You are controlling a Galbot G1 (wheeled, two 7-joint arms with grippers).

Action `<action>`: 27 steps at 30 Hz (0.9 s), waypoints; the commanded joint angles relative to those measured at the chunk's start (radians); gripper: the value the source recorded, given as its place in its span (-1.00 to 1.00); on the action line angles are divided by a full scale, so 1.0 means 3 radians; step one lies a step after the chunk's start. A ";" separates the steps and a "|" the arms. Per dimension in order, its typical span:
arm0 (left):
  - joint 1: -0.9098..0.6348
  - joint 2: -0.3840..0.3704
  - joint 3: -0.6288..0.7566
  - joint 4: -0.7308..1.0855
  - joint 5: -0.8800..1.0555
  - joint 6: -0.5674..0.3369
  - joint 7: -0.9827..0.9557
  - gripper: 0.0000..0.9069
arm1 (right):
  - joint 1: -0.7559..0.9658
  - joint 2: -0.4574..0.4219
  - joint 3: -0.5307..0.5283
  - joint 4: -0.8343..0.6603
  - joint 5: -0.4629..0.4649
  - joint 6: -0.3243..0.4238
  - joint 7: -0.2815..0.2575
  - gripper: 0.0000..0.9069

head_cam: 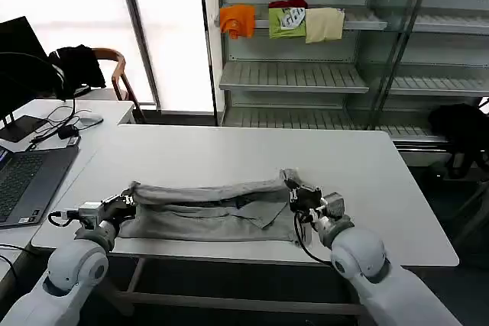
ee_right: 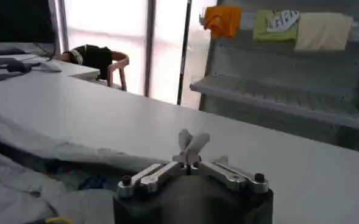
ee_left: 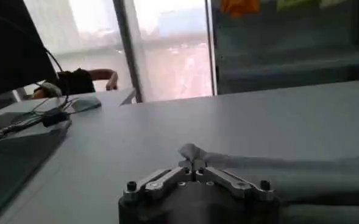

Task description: Fold and organize the clothes.

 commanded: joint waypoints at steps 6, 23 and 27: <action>0.0107 -0.0028 -0.0002 -0.0043 0.0103 0.0082 -0.0127 0.73 | -0.0575 0.0077 0.0016 0.0205 -0.0020 0.0086 0.0522 -1.00; 0.0252 0.0312 -0.0124 0.0007 0.0415 0.0157 -0.0099 1.00 | -0.0701 0.0177 0.0028 0.0578 0.0251 -0.0151 0.1562 1.00; 0.0273 0.0329 -0.0372 -0.0288 0.0348 0.0156 -0.0109 1.00 | -0.0728 0.0086 0.0211 0.0733 0.0076 -0.0112 0.1463 1.00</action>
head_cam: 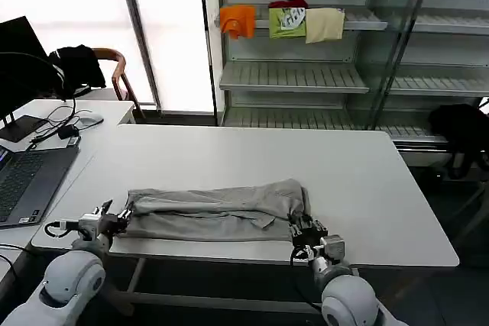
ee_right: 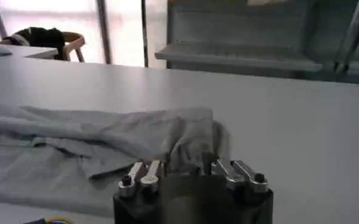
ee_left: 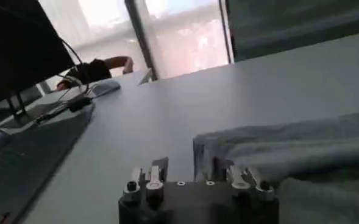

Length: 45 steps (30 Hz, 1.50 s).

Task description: Fold and organize the clothes.

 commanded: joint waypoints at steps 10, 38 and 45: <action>0.0231 -0.0484 -0.0268 -0.0856 -0.0132 -0.0339 -0.0045 1.00 | -0.0445 -0.0197 0.0878 0.0346 -0.0315 0.0702 -0.0747 1.00; 0.0096 -0.1122 -0.0403 0.0493 -0.0172 -0.0798 0.0459 1.00 | -0.0981 -0.0166 0.1795 0.0143 -0.0247 0.1304 -0.1219 1.00; 0.0073 -0.1088 -0.0393 0.0574 -0.0311 -0.0813 0.0528 -0.89 | -0.0993 -0.0163 0.1794 0.0136 -0.0248 0.1315 -0.1206 1.00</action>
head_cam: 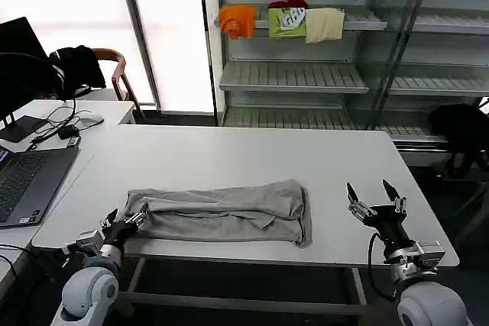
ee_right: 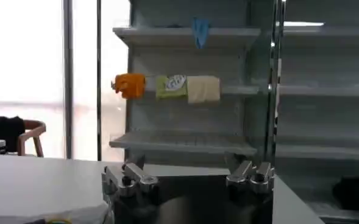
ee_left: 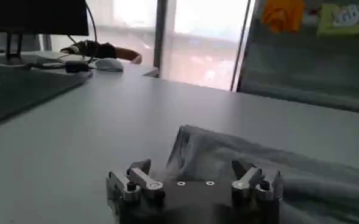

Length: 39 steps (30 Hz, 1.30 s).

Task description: Fold and organize the clothes.

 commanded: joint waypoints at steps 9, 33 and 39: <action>-0.0053 -0.0209 0.0100 0.0137 -0.0084 -0.0113 0.0162 -0.96 | -0.0012 0.0016 0.0076 -0.0004 -0.0002 0.0070 -0.0039 1.00; -0.0258 0.0921 -0.0789 0.0348 -0.0664 -0.0099 0.0067 -1.00 | 0.0117 0.0003 0.0015 -0.0006 -0.0002 0.0055 -0.0019 1.00; -0.0422 0.1130 -0.1020 0.0414 -0.0788 -0.0038 0.0091 -1.00 | 0.0155 0.0023 -0.0022 -0.0002 -0.0001 0.0041 -0.0010 1.00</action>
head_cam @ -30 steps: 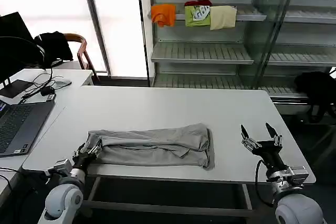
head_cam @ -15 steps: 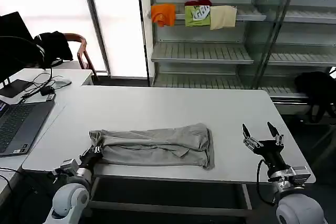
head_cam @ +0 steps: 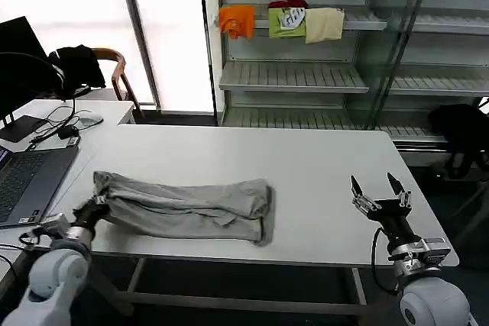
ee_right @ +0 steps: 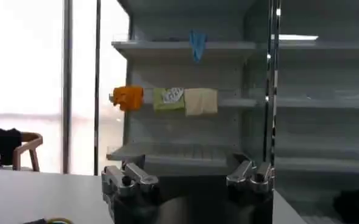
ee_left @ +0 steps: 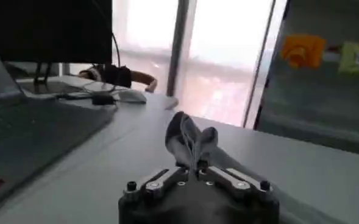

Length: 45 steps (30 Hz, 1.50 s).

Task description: Fold and organize the clothes.

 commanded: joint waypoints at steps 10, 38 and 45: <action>-0.0089 0.0173 0.0276 -0.0828 -0.0093 0.0046 0.0315 -0.98 | 0.0056 0.0077 -0.0049 0.0016 0.0003 -0.0007 0.0068 1.00; -0.0317 -0.0444 0.1808 -0.0570 0.1199 -0.0076 0.0382 0.24 | 0.0062 0.0146 -0.0093 -0.0015 -0.0008 0.0042 0.0058 1.00; -0.0346 -0.0407 0.1815 -0.0534 0.1392 -0.0070 0.0360 1.00 | 0.0044 0.0153 -0.0100 -0.0022 -0.0014 0.0053 0.0054 1.00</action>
